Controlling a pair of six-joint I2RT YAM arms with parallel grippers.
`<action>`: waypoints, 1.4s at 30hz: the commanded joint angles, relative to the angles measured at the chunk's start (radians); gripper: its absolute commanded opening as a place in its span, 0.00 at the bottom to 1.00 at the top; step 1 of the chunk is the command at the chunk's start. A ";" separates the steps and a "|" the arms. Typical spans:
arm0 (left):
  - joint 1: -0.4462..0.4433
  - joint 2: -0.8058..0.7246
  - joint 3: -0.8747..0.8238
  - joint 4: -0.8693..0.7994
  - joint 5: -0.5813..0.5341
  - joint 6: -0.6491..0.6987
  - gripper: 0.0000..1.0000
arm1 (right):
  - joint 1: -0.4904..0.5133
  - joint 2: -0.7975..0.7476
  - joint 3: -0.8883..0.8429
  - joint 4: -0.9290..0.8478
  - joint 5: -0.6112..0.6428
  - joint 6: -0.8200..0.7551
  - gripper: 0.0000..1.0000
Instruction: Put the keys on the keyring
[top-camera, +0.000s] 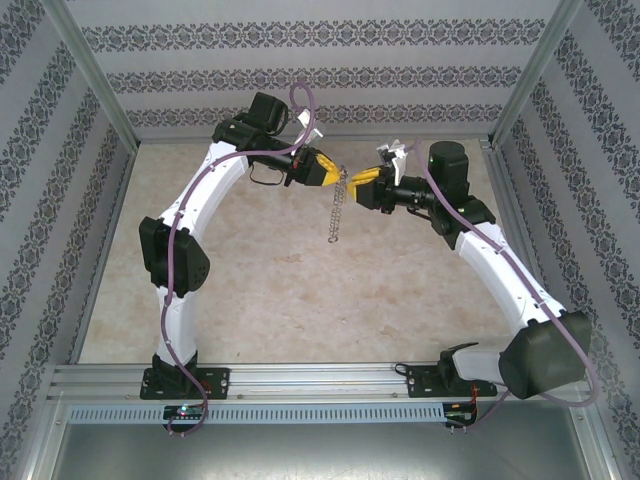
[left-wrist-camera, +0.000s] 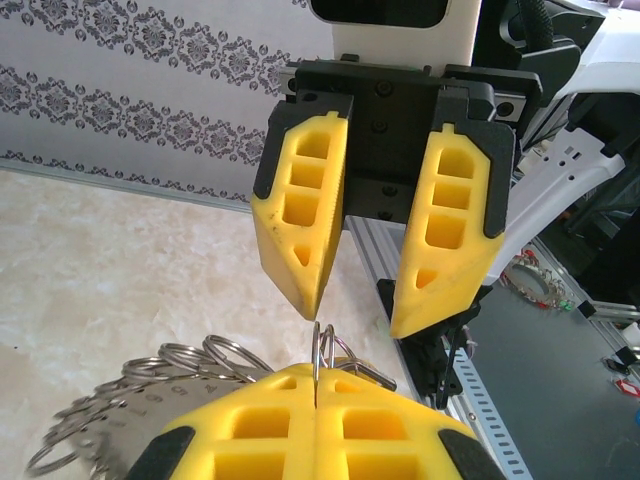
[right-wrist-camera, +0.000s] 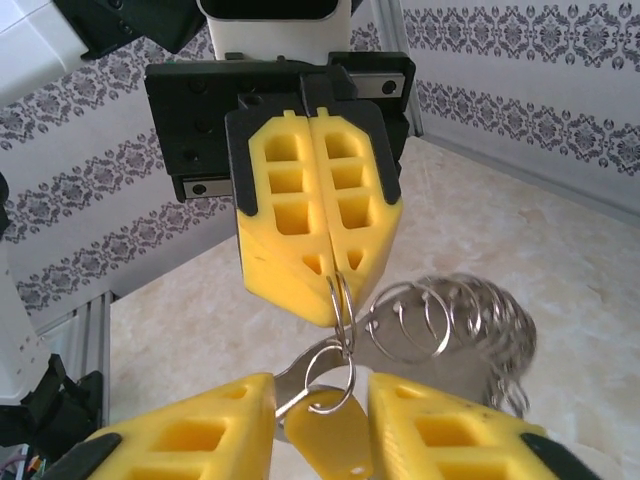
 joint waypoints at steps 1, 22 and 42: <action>-0.007 0.003 0.033 0.027 0.026 -0.007 0.00 | 0.015 0.030 0.043 0.033 -0.042 0.005 0.24; -0.009 0.000 0.035 0.038 0.027 -0.016 0.00 | 0.007 0.103 0.073 -0.139 -0.229 -0.069 0.21; -0.010 -0.002 0.037 0.043 0.028 -0.021 0.00 | -0.050 0.083 0.073 -0.023 -0.206 0.016 0.34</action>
